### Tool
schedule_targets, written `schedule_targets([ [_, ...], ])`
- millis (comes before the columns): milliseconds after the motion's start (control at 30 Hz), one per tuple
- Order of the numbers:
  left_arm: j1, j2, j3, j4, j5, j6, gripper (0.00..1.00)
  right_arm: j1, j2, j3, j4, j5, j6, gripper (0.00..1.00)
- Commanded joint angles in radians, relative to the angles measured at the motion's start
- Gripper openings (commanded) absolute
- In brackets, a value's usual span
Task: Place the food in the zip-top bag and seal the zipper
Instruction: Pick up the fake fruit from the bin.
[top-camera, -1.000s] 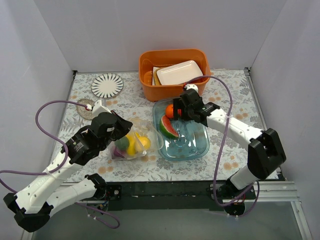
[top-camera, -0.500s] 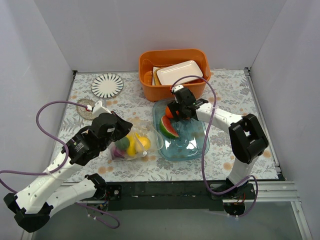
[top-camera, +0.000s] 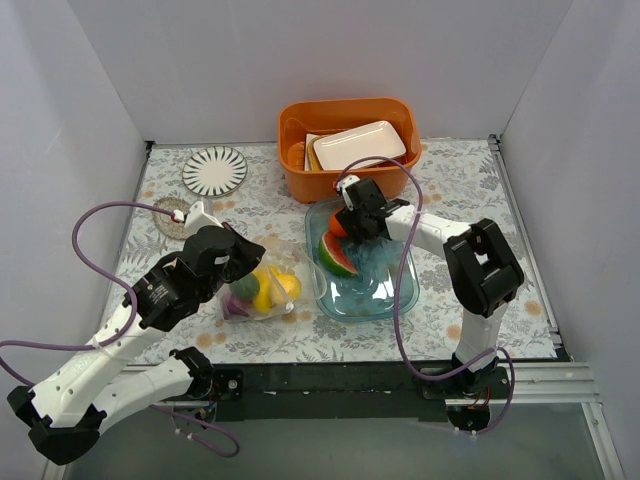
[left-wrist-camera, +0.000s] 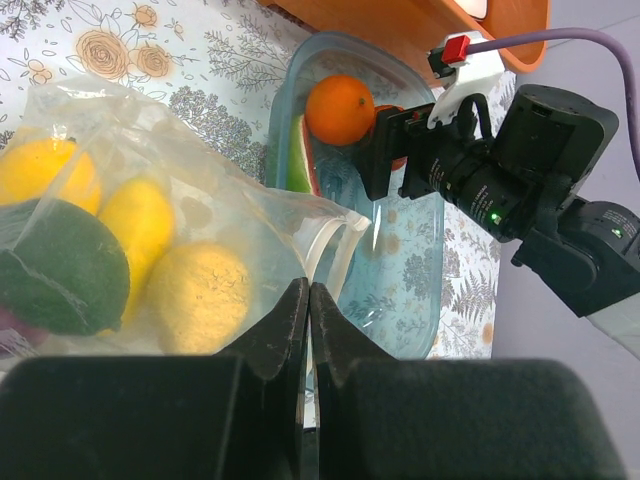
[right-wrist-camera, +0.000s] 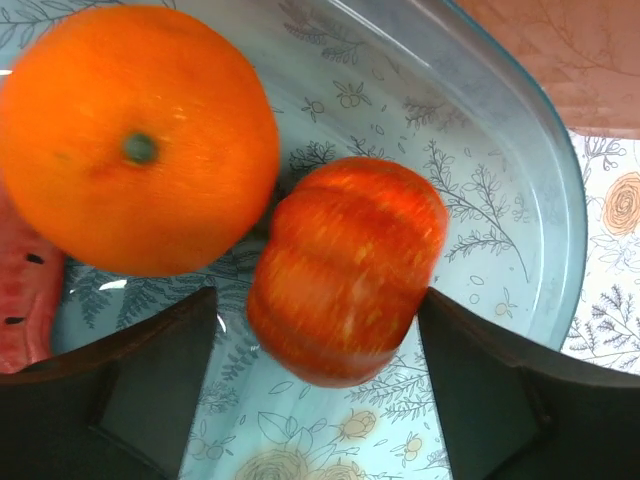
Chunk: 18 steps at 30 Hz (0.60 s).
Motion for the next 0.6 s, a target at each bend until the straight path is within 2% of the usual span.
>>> schedule_targets([
  [0,0.002,-0.013,0.008,-0.019,-0.027,-0.003,0.0,-0.003,0.02,0.025,0.002,-0.041,0.006,0.75],
  [100,0.004,-0.017,0.009,-0.019,-0.027,-0.005,0.0,-0.003,0.002,0.008,0.004,-0.061,0.018,0.63],
  [267,0.002,-0.011,0.009,-0.01,-0.022,-0.002,0.0,-0.003,-0.047,-0.024,0.002,-0.064,0.044,0.59],
  [567,0.004,0.001,0.0,0.009,-0.008,0.006,0.0,-0.003,-0.216,-0.115,-0.054,-0.162,0.171,0.56],
])
